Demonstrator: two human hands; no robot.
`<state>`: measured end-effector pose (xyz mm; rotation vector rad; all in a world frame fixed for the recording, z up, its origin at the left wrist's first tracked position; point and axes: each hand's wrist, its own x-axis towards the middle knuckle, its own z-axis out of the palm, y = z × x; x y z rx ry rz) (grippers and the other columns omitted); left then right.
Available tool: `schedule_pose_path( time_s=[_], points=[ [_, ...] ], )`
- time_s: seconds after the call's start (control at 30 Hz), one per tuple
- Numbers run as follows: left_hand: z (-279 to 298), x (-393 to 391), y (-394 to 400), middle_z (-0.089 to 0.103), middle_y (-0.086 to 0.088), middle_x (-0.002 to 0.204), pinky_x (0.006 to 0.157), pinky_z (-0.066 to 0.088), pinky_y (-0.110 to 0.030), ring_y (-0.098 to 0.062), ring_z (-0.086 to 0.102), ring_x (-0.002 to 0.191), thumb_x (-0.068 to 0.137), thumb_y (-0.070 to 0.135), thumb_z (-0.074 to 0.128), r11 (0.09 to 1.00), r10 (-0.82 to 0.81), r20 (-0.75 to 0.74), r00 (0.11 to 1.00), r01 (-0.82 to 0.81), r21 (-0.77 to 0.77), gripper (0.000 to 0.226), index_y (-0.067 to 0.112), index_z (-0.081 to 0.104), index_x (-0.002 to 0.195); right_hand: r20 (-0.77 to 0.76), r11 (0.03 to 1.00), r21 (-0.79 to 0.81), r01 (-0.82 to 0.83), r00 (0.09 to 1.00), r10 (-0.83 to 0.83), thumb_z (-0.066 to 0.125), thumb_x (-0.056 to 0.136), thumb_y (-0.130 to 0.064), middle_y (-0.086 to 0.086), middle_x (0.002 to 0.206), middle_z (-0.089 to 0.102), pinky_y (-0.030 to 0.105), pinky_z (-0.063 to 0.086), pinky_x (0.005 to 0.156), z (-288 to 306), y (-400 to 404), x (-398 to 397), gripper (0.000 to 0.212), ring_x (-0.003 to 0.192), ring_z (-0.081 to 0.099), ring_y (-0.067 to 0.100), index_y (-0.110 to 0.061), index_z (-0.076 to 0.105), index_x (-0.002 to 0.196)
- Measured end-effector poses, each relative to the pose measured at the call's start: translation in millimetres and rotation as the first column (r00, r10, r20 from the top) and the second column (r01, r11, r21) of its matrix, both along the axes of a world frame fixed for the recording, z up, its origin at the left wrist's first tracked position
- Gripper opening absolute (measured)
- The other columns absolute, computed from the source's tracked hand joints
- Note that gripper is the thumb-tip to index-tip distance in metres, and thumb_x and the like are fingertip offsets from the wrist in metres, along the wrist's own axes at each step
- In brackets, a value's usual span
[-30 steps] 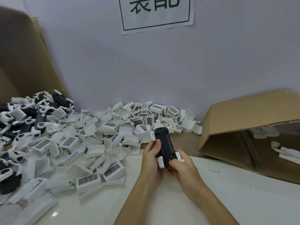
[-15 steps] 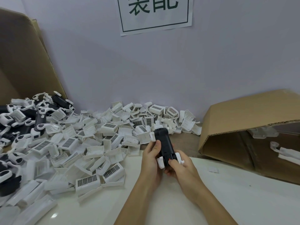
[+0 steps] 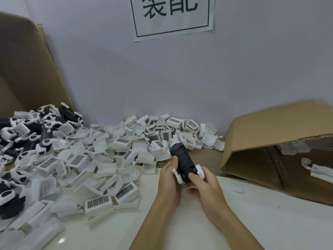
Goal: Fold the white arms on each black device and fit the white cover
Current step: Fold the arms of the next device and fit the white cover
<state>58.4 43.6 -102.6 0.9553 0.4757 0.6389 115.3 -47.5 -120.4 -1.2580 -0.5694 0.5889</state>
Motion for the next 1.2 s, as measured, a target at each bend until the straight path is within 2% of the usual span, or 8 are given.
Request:
schedule_pose_path(
  time_s=[0.2,0.33,0.47,0.6,0.7,0.9,1.07,1.2],
  points=[
    [-3,-1,13,0.074,-0.021,0.101,0.076,0.053,-0.034,-0.033,0.071,0.090,0.097,0.028,0.055,0.990,0.059,-0.104,0.993,-0.045,0.133,0.035,0.000,0.076,0.097,0.099,0.983,0.034,0.178,0.979,-0.180,0.067,0.093,-0.017,-0.005,0.093,0.075,0.026,0.057,0.067,2,1,0,0.011,0.086,0.071,0.013,-0.019,0.069,0.103],
    [0,-5,21,0.076,-0.016,0.100,0.073,0.056,-0.026,-0.025,0.074,0.093,0.102,0.028,0.046,0.981,0.033,-0.150,0.988,-0.004,0.192,0.040,0.005,0.079,0.098,0.276,0.958,0.060,0.280,0.918,-0.285,0.075,0.087,-0.013,-0.014,0.093,0.073,0.024,0.055,0.071,1,0,2,0.024,0.087,0.068,0.005,-0.029,0.068,0.104],
    [7,-5,21,0.077,-0.010,0.083,0.068,0.053,-0.030,-0.018,0.074,0.071,0.101,0.042,0.045,0.979,0.011,-0.189,0.982,0.027,0.200,0.053,0.017,0.082,0.073,0.531,0.948,0.034,0.316,0.798,-0.285,0.077,0.081,-0.003,-0.017,0.107,0.061,0.012,0.047,0.076,1,0,-1,0.047,0.099,0.058,-0.001,-0.035,0.064,0.113],
    [15,-11,25,0.076,-0.013,0.096,0.069,0.054,-0.032,-0.027,0.073,0.089,0.090,0.061,0.048,0.981,-0.045,-0.183,0.982,0.078,0.178,0.060,0.009,0.071,0.111,0.780,0.945,0.011,0.327,0.588,-0.213,0.073,0.080,0.001,-0.018,0.112,0.044,0.013,0.040,0.085,1,-5,-3,0.056,0.108,0.047,0.003,-0.036,0.062,0.121],
    [18,-10,25,0.075,-0.015,0.097,0.068,0.060,-0.034,-0.028,0.073,0.088,0.089,0.053,0.057,0.995,-0.036,-0.088,0.995,0.043,0.087,0.056,0.005,0.063,0.119,0.871,0.960,0.004,0.280,0.471,-0.140,0.076,0.078,-0.010,-0.020,0.114,0.043,0.008,0.039,0.087,2,-7,-5,0.048,0.110,0.044,0.000,-0.035,0.064,0.118],
    [16,-4,25,0.074,-0.015,0.096,0.078,0.059,-0.042,-0.027,0.072,0.085,0.095,0.042,0.062,0.986,0.150,-0.192,0.970,-0.131,0.106,0.039,0.009,0.064,0.116,0.760,0.968,0.039,0.248,0.622,-0.189,0.060,0.086,-0.012,-0.019,0.117,0.050,0.004,0.039,0.085,4,-6,-10,0.046,0.111,0.054,0.001,-0.042,0.058,0.121],
    [17,-9,25,0.072,-0.009,0.074,0.047,0.051,-0.026,-0.019,0.068,0.058,0.095,0.041,0.058,0.999,0.043,-0.155,0.987,-0.039,0.028,0.031,0.011,0.069,0.095,0.655,0.940,0.035,0.339,0.702,-0.278,0.063,0.088,-0.003,-0.019,0.110,0.055,0.010,0.041,0.078,3,-5,-5,0.051,0.108,0.052,-0.002,-0.048,0.054,0.110],
    [13,-8,17,0.071,-0.012,0.079,0.064,0.054,-0.034,-0.025,0.068,0.068,0.095,0.041,0.057,0.992,0.008,-0.001,1.000,-0.009,-0.123,0.033,0.009,0.067,0.095,0.673,0.928,0.096,0.360,0.664,-0.327,0.061,0.089,-0.002,-0.014,0.104,0.057,0.011,0.042,0.079,4,-7,-7,0.039,0.103,0.055,0.003,-0.035,0.060,0.110]
  ],
)
